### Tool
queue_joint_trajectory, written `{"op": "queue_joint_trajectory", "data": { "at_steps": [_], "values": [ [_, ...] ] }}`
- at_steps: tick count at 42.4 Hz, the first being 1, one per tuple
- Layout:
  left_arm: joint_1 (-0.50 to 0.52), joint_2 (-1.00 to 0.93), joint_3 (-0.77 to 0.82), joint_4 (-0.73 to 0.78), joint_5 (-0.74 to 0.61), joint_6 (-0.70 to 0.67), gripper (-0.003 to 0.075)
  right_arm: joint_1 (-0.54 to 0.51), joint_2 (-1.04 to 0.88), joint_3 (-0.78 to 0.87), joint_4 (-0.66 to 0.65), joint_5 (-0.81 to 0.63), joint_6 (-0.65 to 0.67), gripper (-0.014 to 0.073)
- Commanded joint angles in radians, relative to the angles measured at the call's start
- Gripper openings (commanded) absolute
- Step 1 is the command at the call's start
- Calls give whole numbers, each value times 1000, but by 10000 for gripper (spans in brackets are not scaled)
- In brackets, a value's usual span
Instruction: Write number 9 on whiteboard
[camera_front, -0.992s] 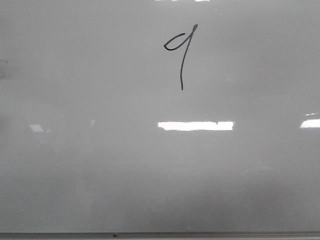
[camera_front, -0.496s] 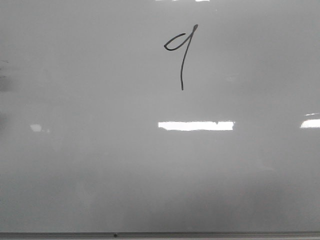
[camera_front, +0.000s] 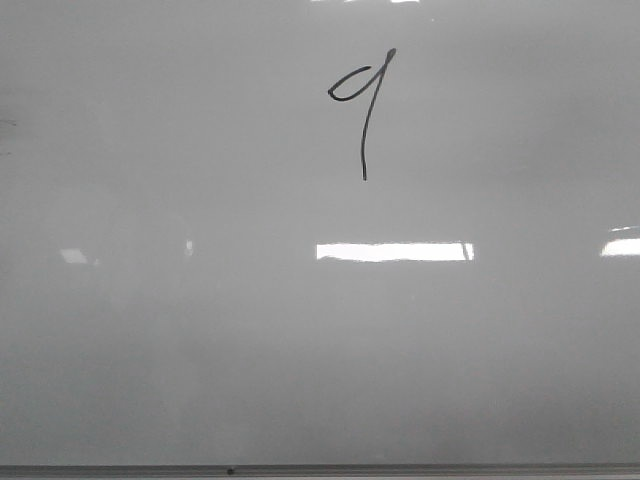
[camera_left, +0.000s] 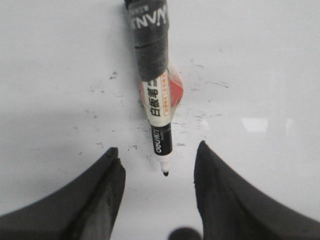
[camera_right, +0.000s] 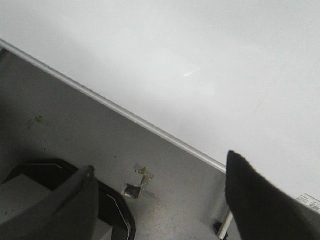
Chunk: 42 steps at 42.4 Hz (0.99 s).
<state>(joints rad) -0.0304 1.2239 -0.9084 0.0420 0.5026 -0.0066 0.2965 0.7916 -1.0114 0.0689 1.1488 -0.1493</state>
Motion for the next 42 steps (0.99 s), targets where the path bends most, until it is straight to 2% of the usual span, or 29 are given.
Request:
{"op": "queue_joint_trajectory", "data": {
  "at_steps": [1, 16, 22, 27, 30, 42],
  "values": [
    [-36, -114, -34, 2, 29, 12, 324, -8, -67, -29, -13, -46, 30, 515],
    [-301, -437, 5, -2, 232, 37, 324, -8, -263, 86, -13, -89, 49, 498],
    [-364, -569, 55, -13, 251, 37, 324, -8, -289, 100, -13, -95, 49, 498],
    [-369, -608, 72, -18, 251, 37, 318, -8, -289, 100, -13, -96, 49, 486],
    [-369, -610, 76, -20, 251, 37, 279, -8, -289, 100, -13, -95, 49, 428],
    [-369, -608, 81, -26, 237, 37, 15, -8, -289, 100, -9, -95, 49, 9]
  ]
}}
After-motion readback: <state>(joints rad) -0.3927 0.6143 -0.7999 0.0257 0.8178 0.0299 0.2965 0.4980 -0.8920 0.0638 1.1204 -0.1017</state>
